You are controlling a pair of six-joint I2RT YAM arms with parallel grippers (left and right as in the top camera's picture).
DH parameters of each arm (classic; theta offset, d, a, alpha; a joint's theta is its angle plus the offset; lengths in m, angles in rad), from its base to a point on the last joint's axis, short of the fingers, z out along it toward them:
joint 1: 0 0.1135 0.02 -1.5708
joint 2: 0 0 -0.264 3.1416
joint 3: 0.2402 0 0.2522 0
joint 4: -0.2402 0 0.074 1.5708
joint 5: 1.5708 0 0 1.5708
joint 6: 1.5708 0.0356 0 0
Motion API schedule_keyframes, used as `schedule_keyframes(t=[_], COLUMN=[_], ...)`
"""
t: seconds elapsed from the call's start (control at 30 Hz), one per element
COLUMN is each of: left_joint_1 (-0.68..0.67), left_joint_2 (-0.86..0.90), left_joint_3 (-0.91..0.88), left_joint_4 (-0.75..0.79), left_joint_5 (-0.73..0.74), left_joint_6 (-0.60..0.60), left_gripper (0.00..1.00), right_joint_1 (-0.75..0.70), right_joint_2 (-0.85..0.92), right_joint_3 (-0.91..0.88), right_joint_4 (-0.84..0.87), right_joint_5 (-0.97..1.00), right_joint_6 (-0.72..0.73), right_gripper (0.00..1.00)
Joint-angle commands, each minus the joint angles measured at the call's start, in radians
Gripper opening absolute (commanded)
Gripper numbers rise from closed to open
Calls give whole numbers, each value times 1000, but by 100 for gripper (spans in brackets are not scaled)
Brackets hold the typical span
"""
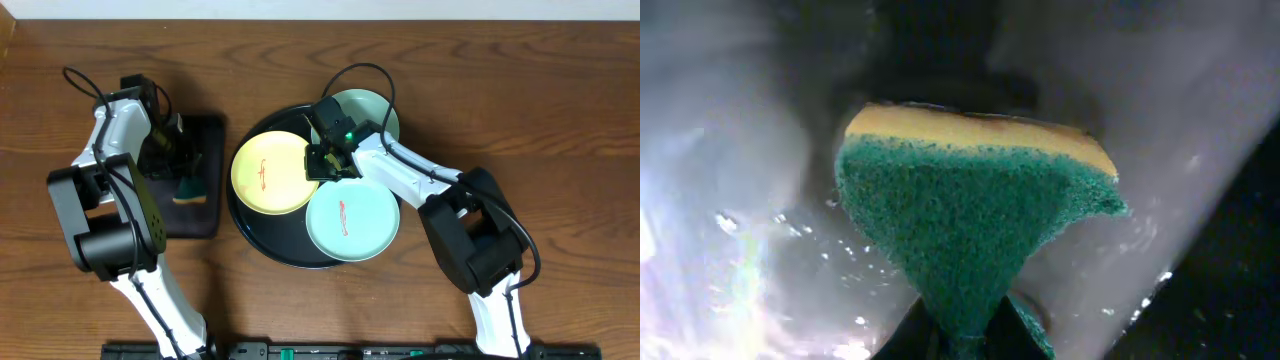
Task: Clean dirty plates on tray and stack at the side
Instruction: 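Scrub the yellow plate with the sponge in the left gripper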
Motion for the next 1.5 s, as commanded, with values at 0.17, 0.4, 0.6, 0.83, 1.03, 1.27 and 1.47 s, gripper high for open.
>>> schedule_keyframes(t=[0.17,0.4,0.6,0.83,1.03,1.27,1.47], left_joint_1=[-22,-179,-290,-363,-397,-408,-405], left_joint_2=[-284,-350,-288,-134,-18,22,22], left_joint_3=[38,27,-26,-30,-30,-30,-30], left_joint_4=[-34,-33,36,58,63,79,241], left_joint_5=[2,55,54,54,54,54,53], left_joint_6=[-27,-39,-114,-147,-171,-187,-180], left_gripper=[8,7,7,8,7,7,7], right_joint_1=[13,6,6,5,5,6,6], right_joint_2=[34,34,34,34,34,34,34], right_joint_3=[9,9,9,9,9,9,9], right_joint_4=[3,1,-3,-3,-3,-2,-2], right_joint_5=[16,16,16,16,16,16,16], right_joint_6=[-24,-24,-24,-24,-24,-27,-27], right_gripper=[1,1,1,1,1,1,1])
